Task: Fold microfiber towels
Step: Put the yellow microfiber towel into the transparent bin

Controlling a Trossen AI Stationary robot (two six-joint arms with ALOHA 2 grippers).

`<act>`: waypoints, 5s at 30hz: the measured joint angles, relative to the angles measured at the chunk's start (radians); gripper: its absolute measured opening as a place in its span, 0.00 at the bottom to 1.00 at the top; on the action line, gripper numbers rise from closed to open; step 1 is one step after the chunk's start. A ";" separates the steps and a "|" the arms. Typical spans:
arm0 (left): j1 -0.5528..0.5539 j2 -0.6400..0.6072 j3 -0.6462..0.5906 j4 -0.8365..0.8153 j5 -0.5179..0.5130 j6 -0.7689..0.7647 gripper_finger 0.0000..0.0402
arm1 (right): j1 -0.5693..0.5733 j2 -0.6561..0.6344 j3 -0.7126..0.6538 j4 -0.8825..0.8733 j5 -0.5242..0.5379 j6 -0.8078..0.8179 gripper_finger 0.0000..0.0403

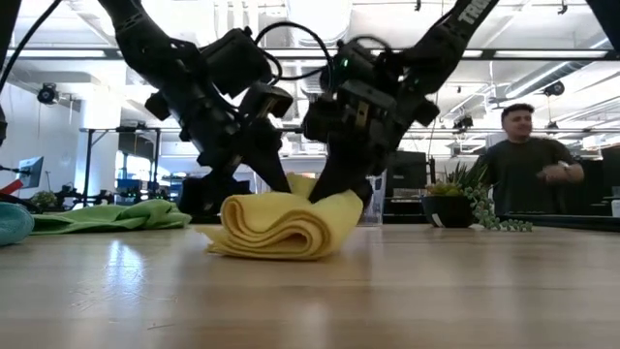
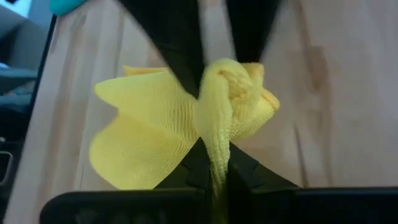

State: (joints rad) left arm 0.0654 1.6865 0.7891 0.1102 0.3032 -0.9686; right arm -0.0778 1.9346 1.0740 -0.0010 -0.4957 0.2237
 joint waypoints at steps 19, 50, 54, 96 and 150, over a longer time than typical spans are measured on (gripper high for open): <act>0.005 -0.028 -0.012 -0.073 0.030 0.359 0.45 | 0.062 -0.017 0.001 -0.048 0.141 -0.094 0.03; 0.040 -0.038 -0.011 0.118 0.218 0.407 0.75 | 0.117 -0.083 0.027 -0.046 0.236 -0.202 0.03; 0.039 -0.038 -0.011 0.110 0.229 0.409 0.69 | 0.117 -0.084 0.052 -0.046 0.237 -0.222 0.03; -0.031 -0.048 -0.002 -0.099 -0.041 0.815 0.01 | 0.027 -0.114 0.067 -0.104 0.021 -0.044 0.61; -0.053 -0.120 0.037 -0.136 -0.108 0.899 0.01 | -0.027 -0.068 0.084 -0.067 -0.008 -0.093 0.53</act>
State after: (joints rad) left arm 0.0128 1.5669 0.8261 -0.0258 0.1951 -0.0696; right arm -0.1051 1.8668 1.1584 -0.0682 -0.5040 0.1307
